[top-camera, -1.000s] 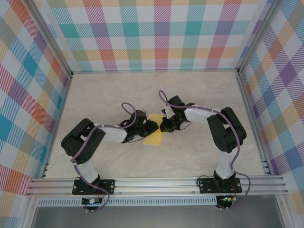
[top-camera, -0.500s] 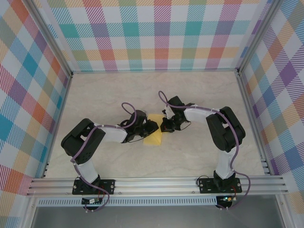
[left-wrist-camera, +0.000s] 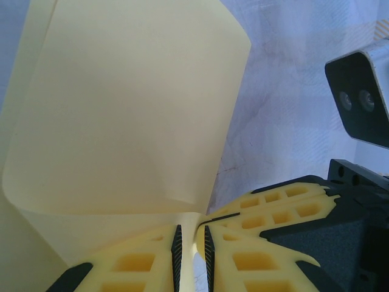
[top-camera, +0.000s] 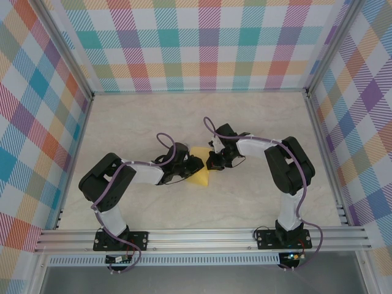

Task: Fold a paper plane with a square sheet of paper (pick it up from the middle)
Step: Fold the triangle a second time at the center of the table.

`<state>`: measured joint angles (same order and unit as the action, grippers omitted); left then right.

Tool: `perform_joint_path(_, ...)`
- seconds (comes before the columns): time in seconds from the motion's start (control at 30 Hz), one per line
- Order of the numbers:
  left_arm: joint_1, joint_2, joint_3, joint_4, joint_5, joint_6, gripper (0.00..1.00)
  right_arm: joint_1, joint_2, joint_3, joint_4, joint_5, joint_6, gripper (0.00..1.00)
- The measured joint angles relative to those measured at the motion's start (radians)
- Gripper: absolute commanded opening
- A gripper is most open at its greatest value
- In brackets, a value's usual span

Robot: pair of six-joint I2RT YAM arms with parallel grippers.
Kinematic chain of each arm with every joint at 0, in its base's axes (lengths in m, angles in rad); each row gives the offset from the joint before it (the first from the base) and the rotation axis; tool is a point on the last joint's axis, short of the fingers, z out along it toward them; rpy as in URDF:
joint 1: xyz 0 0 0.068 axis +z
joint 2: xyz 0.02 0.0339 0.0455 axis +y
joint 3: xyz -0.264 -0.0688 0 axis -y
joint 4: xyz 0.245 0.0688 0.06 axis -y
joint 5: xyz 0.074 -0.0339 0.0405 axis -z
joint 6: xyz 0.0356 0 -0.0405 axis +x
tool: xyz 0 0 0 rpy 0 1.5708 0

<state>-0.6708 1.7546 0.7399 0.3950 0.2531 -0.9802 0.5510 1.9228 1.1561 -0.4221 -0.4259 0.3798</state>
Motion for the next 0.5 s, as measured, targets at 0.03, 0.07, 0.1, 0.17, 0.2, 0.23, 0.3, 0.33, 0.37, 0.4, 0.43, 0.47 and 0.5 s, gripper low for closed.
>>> perform_joint_path(0.03, 0.000, 0.000, 0.000, 0.000, 0.000, 0.000, 0.21, 0.000, 0.000, 0.000, 0.000, 0.001, 0.000, 0.02)
perform_joint_path(0.07, 0.000, 0.000, 0.000, 0.000, 0.000, 0.000, 0.21, 0.000, 0.000, 0.000, 0.000, 0.003, 0.000, 0.02)
perform_joint_path(0.1, 0.000, 0.000, 0.000, 0.000, 0.000, 0.000, 0.21, 0.000, 0.000, 0.000, -0.002, 0.005, 0.000, 0.02)
perform_joint_path(0.17, 0.000, 0.000, 0.000, 0.000, 0.000, 0.000, 0.21, 0.000, 0.000, 0.000, -0.002, 0.008, 0.000, 0.02)
perform_joint_path(0.2, 0.000, 0.000, 0.000, 0.000, 0.000, 0.000, 0.21, 0.000, 0.000, 0.000, -0.002, 0.011, 0.000, 0.02)
perform_joint_path(0.23, 0.000, 0.000, 0.000, 0.000, 0.000, 0.000, 0.21, 0.000, 0.000, 0.000, -0.003, 0.013, 0.000, 0.02)
perform_joint_path(0.3, 0.000, 0.000, 0.000, 0.000, 0.000, 0.000, 0.21, 0.000, 0.000, 0.000, -0.003, 0.016, 0.000, 0.02)
perform_joint_path(0.33, 0.000, 0.000, 0.000, 0.000, 0.000, 0.000, 0.21, 0.000, 0.000, 0.000, -0.003, 0.018, 0.000, 0.02)
perform_joint_path(0.37, 0.000, 0.000, 0.000, 0.000, 0.000, 0.000, 0.21, 0.000, 0.000, 0.000, -0.003, 0.018, 0.000, 0.02)
perform_joint_path(0.4, 0.000, 0.000, 0.000, 0.000, 0.000, 0.000, 0.21, 0.000, 0.000, 0.000, -0.003, 0.018, 0.000, 0.02)
perform_joint_path(0.43, 0.000, 0.000, 0.000, 0.000, 0.000, 0.000, 0.21, 0.000, 0.000, 0.000, -0.003, 0.018, 0.000, 0.02)
perform_joint_path(0.47, 0.000, 0.000, 0.000, 0.000, 0.000, 0.000, 0.21, 0.000, 0.000, 0.000, -0.003, 0.018, 0.000, 0.02)
perform_joint_path(0.5, 0.000, 0.000, 0.000, 0.000, 0.000, 0.000, 0.20, 0.000, 0.000, 0.000, -0.003, 0.018, 0.000, 0.02)
